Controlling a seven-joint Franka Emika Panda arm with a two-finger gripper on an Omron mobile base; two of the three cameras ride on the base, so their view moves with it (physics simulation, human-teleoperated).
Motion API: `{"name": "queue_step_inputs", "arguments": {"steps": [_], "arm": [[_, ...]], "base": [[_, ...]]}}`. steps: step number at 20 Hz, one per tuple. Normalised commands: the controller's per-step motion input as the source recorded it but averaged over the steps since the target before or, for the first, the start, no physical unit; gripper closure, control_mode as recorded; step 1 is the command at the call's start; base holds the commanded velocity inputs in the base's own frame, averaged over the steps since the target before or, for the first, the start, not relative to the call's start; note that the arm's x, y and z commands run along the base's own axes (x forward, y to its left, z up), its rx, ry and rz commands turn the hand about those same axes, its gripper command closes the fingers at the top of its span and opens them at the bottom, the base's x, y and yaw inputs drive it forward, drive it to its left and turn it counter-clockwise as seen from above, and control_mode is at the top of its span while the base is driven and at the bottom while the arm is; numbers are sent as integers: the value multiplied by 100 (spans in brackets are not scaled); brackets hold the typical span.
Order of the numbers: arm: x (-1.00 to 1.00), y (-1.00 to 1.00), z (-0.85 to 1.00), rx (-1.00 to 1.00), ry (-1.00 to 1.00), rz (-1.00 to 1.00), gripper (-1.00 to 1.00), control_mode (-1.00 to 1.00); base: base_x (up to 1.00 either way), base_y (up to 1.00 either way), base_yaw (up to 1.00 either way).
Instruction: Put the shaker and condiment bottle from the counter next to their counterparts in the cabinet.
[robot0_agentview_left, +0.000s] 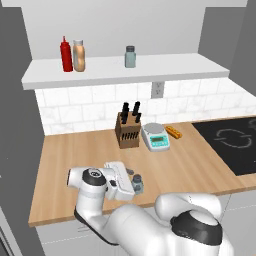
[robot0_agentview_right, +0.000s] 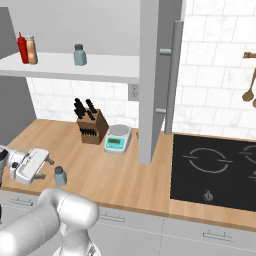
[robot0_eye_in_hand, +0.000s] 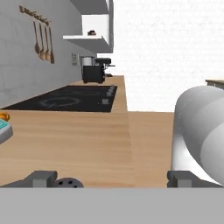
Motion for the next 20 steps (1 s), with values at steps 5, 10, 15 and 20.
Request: {"name": "queue_step_inputs", "arguments": {"steps": [5,10,15,20], "arm": [[0,0,-17,0,3,0,-100,-100],[0,0,-27,0,0,0,-100,-100],[0,0,-16,0,0,2,-100,-100],[6,0,-4,0,2,2,-100,-100]], "base": [[0,0,0],[0,0,0],[0,0,0],[0,0,0]]}}
